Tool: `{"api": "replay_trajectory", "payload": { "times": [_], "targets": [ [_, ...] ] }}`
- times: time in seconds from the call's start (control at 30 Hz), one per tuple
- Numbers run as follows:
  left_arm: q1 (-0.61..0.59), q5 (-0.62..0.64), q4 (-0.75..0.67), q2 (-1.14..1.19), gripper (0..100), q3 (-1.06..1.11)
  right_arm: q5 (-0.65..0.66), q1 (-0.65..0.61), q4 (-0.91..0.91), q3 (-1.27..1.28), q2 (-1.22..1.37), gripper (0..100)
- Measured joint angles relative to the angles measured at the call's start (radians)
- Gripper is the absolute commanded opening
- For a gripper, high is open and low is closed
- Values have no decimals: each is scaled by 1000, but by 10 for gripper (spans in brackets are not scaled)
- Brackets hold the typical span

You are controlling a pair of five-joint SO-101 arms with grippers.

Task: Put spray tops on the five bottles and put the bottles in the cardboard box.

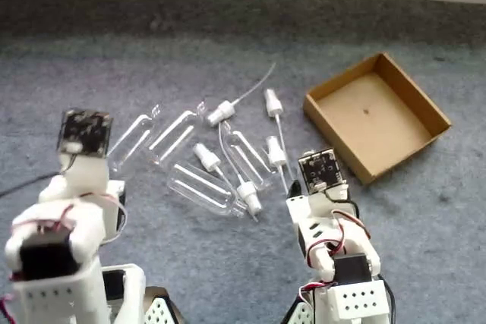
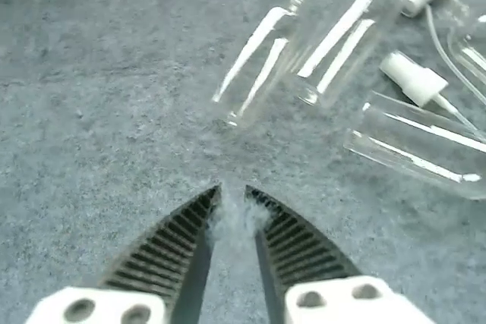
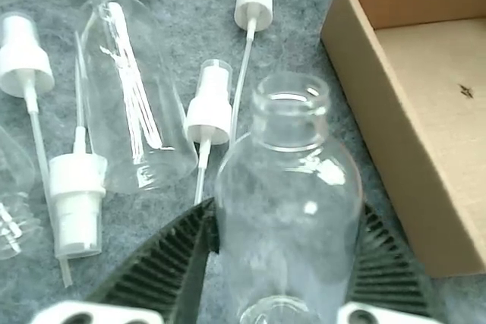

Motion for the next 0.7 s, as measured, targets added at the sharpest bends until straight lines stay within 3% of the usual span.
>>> {"api": "replay_trajectory", "payload": {
  "times": [0.2,0.47,0.7],
  "targets": [
    [176,25,46,338,17,-163,0,0,-8,2,0,224],
    [364,308,46,747,230,-407,0,0,-8,2,0,224],
    [419,598,46,1102,252,-644,0,0,-8,2,0,224]
  ]
}}
